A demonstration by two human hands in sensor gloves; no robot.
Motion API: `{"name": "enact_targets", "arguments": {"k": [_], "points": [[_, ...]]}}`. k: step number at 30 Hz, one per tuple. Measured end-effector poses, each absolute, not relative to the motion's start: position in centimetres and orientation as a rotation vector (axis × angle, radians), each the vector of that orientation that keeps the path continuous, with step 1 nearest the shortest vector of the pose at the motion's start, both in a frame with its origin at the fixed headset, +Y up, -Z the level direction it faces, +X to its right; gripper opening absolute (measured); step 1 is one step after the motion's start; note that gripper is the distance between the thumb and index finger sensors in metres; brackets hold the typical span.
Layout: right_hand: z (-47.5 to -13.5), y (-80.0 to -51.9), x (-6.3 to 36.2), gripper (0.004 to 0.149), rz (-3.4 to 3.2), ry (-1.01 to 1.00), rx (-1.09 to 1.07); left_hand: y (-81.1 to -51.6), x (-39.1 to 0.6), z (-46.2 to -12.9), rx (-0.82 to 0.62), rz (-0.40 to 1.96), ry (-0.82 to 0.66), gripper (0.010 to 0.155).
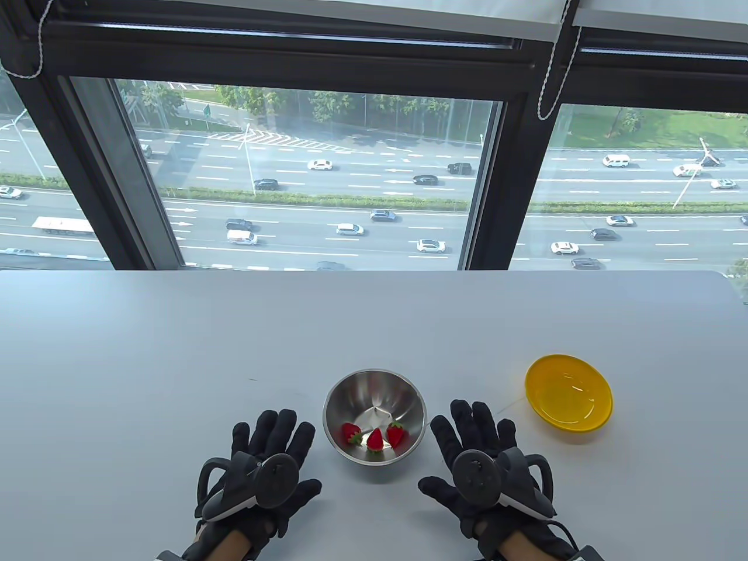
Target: Pour strawberries from bowl into mixing bowl
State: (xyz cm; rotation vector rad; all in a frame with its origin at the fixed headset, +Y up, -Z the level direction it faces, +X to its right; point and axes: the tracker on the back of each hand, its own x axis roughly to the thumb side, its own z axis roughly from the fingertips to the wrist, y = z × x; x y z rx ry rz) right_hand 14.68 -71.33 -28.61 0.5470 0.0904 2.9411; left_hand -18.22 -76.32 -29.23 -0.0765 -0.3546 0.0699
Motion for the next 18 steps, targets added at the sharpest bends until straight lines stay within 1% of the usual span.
{"name": "enact_targets", "arguments": {"k": [9, 18], "points": [[-29.11, -71.30, 15.73, 0.089, 2.934, 0.106, 0.501, -76.30, -18.34, -29.28, -0.093, 0.077, -0.341, 0.089], [-29.09, -71.30, 15.67, 0.089, 2.927, 0.144, 0.508, -76.07, -18.57, -29.34, -0.102, 0.084, -0.328, 0.089]]}}
